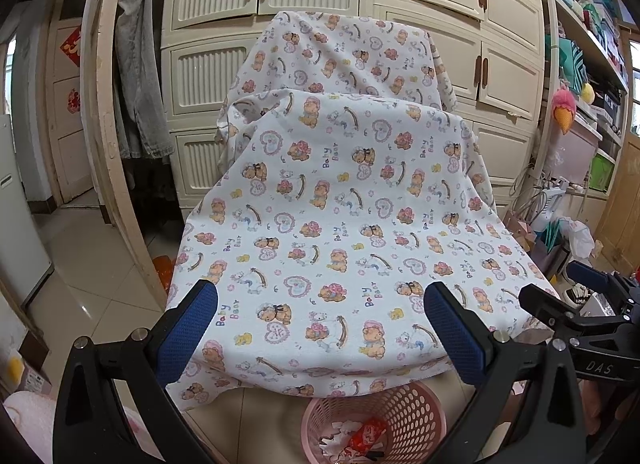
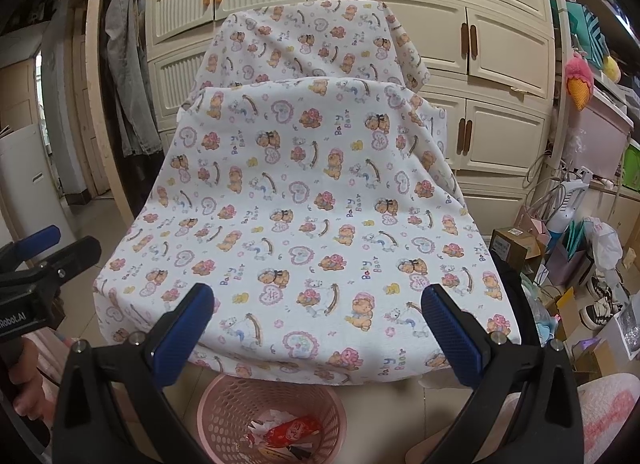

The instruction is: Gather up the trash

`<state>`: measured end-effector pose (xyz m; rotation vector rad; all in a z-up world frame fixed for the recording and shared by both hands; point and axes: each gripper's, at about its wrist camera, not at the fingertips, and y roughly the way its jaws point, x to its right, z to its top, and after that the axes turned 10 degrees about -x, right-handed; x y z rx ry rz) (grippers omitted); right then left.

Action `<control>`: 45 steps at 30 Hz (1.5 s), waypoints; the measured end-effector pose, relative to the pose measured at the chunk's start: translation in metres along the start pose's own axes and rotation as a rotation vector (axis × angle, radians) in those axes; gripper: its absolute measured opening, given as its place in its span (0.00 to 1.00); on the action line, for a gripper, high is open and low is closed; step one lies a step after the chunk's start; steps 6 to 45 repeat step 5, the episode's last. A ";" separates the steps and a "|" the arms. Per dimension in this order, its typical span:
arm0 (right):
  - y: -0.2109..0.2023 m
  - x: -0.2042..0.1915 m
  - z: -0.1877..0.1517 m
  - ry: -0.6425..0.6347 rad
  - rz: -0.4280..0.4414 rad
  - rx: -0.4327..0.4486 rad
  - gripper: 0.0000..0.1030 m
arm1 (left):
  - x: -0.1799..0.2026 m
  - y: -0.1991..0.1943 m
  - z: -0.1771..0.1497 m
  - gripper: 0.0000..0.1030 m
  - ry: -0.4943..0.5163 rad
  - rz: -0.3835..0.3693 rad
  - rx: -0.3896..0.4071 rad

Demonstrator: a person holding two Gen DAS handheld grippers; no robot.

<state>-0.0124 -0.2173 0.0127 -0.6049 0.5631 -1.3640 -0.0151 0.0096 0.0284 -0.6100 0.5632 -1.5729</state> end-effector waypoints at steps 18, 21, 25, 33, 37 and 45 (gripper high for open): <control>0.000 0.000 0.000 -0.001 0.000 -0.001 1.00 | 0.001 0.001 0.000 0.99 0.005 -0.002 0.001; 0.000 0.000 0.000 -0.001 0.000 -0.001 1.00 | 0.001 0.001 0.000 0.99 0.005 -0.002 0.001; 0.000 0.000 0.000 -0.001 0.000 -0.001 1.00 | 0.001 0.001 0.000 0.99 0.005 -0.002 0.001; 0.000 0.000 0.000 -0.001 0.000 -0.001 1.00 | 0.001 0.001 0.000 0.99 0.005 -0.002 0.001; 0.000 0.000 0.000 -0.001 0.000 -0.001 1.00 | 0.001 0.001 0.000 0.99 0.005 -0.002 0.001; 0.000 0.000 0.000 -0.001 0.000 -0.001 1.00 | 0.001 0.001 0.000 0.99 0.005 -0.002 0.001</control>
